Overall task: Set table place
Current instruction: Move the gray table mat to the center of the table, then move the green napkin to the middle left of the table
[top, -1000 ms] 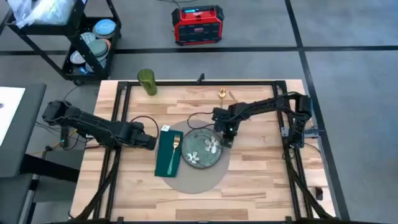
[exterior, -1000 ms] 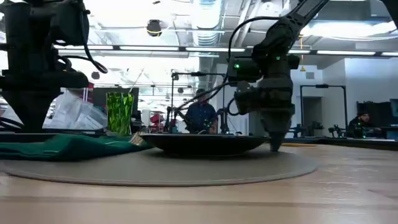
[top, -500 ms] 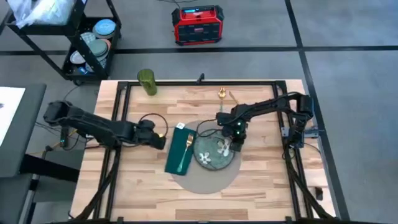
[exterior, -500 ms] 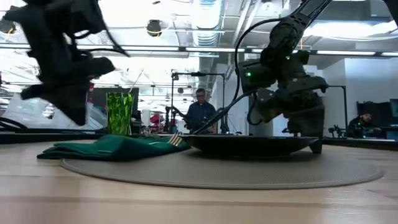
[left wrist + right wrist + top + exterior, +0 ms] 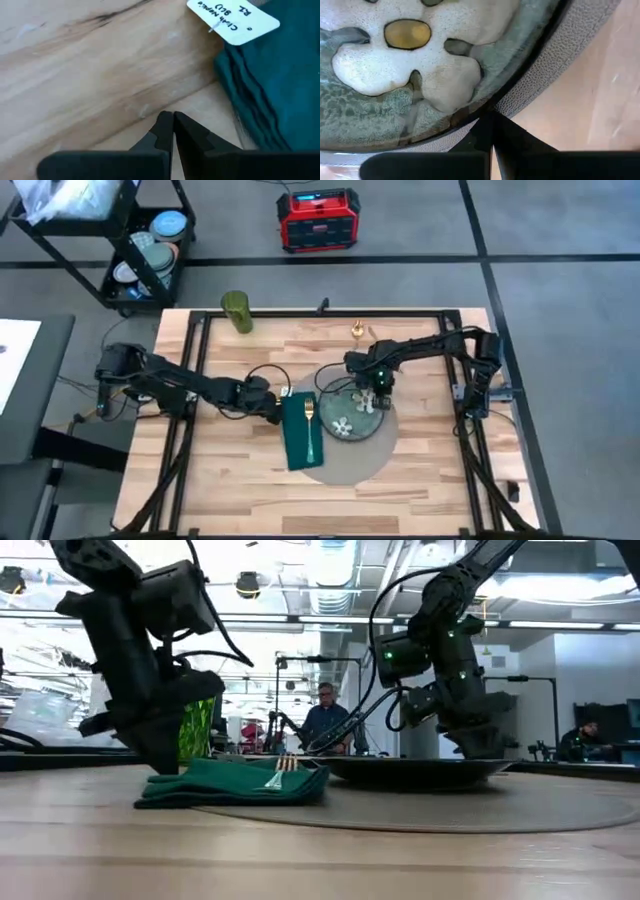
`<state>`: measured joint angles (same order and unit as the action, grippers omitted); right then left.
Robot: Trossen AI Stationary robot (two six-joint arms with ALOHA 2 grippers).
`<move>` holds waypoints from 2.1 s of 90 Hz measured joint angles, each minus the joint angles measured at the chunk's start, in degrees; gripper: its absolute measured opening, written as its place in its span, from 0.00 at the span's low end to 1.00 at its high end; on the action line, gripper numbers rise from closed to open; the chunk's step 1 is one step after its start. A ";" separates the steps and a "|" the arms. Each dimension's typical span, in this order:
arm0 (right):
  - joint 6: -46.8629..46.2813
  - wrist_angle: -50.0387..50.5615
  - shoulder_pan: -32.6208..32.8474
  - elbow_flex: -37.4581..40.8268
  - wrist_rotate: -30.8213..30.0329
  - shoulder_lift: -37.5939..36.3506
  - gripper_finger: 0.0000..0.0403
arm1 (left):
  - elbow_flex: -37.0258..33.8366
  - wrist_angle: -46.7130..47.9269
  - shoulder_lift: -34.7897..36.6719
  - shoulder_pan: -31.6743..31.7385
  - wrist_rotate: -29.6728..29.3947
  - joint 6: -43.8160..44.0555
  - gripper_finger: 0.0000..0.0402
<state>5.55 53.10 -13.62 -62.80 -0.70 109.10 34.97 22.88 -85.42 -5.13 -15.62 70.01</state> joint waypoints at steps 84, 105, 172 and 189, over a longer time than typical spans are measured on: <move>-9.82 -3.91 -0.31 0.34 6.26 -14.35 0.00 | -0.21 9.01 10.40 -0.28 -5.35 7.25 0.00; -17.32 -9.11 -2.85 2.42 16.62 -18.01 0.11 | -1.74 0.79 10.40 -0.30 -5.51 10.74 0.00; -14.66 -12.87 -1.97 4.17 14.17 -9.28 0.00 | -1.83 -4.22 25.26 -5.81 -5.23 21.09 0.00; -12.12 -13.28 -1.84 4.39 14.09 -8.37 0.00 | -1.83 -4.76 25.33 -5.79 -5.46 21.88 0.00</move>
<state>-6.57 39.82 -15.46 -58.41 13.39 100.73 33.15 18.12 -60.10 -10.92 -21.08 91.89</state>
